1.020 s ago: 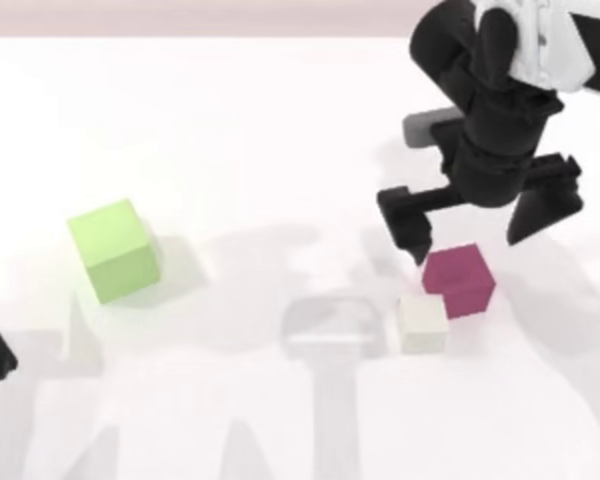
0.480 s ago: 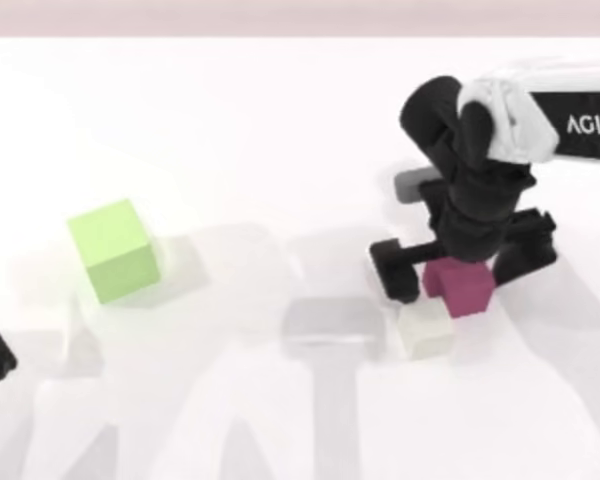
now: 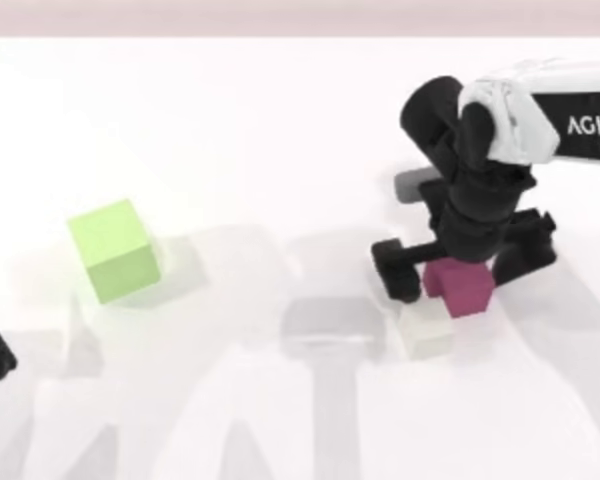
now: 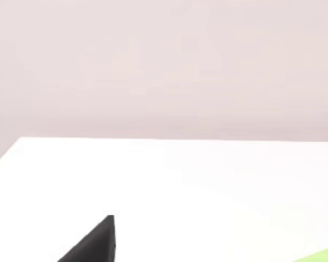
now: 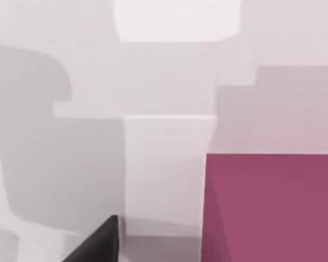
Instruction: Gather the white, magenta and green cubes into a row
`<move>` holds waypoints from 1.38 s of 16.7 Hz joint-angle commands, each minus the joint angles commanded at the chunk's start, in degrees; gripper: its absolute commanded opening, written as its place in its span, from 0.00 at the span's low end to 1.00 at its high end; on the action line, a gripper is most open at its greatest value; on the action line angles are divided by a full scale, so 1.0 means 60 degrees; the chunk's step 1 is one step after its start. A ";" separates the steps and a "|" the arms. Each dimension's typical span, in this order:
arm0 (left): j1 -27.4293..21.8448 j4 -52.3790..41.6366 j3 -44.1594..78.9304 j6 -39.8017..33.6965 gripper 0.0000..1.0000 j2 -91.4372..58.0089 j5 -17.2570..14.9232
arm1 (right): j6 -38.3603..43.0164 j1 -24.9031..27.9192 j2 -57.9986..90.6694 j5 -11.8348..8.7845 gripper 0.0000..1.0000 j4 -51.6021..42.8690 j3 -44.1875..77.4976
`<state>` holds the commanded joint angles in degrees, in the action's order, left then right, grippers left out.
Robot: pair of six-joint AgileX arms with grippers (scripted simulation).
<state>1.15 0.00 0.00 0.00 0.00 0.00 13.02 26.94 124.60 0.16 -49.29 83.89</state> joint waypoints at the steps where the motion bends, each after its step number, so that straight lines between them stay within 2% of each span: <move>1: 0.0000 0.0000 0.0000 0.0000 1.00 0.0000 0.0000 | 0.0000 0.0000 0.0000 0.0000 0.62 0.0000 0.0000; 9: 0.0000 0.0000 0.0000 0.0000 1.00 0.0000 0.0000 | 0.0000 0.0000 0.0000 0.0000 0.02 0.0000 0.0000; 19: 0.0000 0.0000 0.0000 0.0000 1.00 0.0000 0.0000 | -0.0022 -0.0014 -0.0243 0.0048 0.00 -0.0123 0.0103; 23: 0.0000 0.0000 0.0000 0.0000 1.00 0.0000 0.0000 | -0.0020 0.0021 -0.0554 0.0050 0.00 -0.1154 0.0787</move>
<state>1.15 0.00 0.00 0.00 0.00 0.00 12.90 27.06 121.27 0.46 -56.21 88.61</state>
